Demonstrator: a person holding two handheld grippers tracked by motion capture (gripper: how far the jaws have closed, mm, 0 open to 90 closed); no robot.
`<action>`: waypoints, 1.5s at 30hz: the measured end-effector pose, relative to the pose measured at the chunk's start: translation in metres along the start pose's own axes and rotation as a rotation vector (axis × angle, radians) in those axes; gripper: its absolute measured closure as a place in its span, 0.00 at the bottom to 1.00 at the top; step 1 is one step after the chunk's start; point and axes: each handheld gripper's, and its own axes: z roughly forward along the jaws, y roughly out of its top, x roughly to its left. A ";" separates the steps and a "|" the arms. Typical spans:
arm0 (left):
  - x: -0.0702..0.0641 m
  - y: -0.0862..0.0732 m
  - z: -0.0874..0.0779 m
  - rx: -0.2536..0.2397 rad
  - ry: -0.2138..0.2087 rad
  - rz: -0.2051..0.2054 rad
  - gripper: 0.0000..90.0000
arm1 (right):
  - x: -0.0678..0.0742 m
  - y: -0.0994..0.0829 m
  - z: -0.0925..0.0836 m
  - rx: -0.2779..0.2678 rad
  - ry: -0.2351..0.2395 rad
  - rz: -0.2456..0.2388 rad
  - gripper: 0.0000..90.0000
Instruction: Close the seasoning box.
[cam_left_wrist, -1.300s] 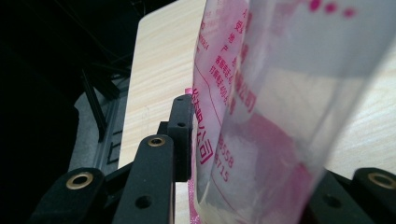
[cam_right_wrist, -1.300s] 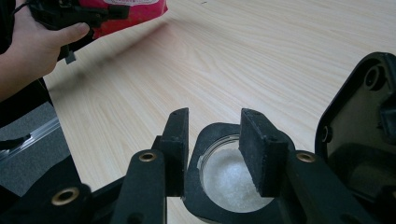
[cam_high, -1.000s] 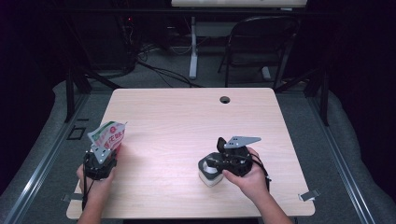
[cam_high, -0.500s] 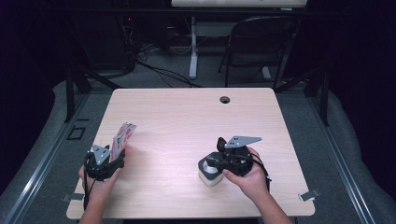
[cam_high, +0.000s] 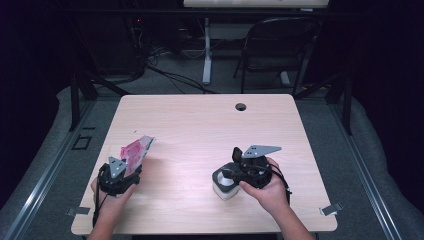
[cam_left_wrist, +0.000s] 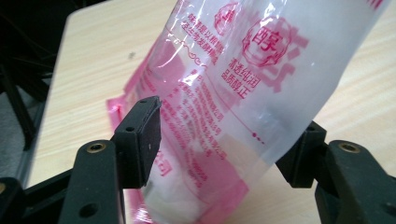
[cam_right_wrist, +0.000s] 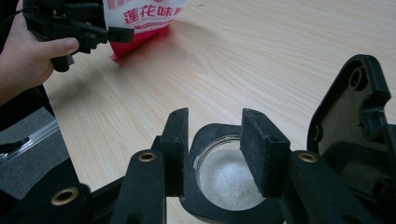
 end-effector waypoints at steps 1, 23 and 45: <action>-0.003 0.000 0.000 0.006 -0.005 0.008 0.43 | 0.000 0.000 -0.001 0.000 -0.001 0.003 0.69; -0.044 0.004 0.007 0.076 -0.089 0.145 0.42 | -0.002 0.008 -0.032 0.021 -0.029 0.014 0.72; -0.063 0.006 0.010 0.084 -0.137 0.191 0.42 | -0.007 0.010 -0.058 -0.001 -0.052 0.033 0.76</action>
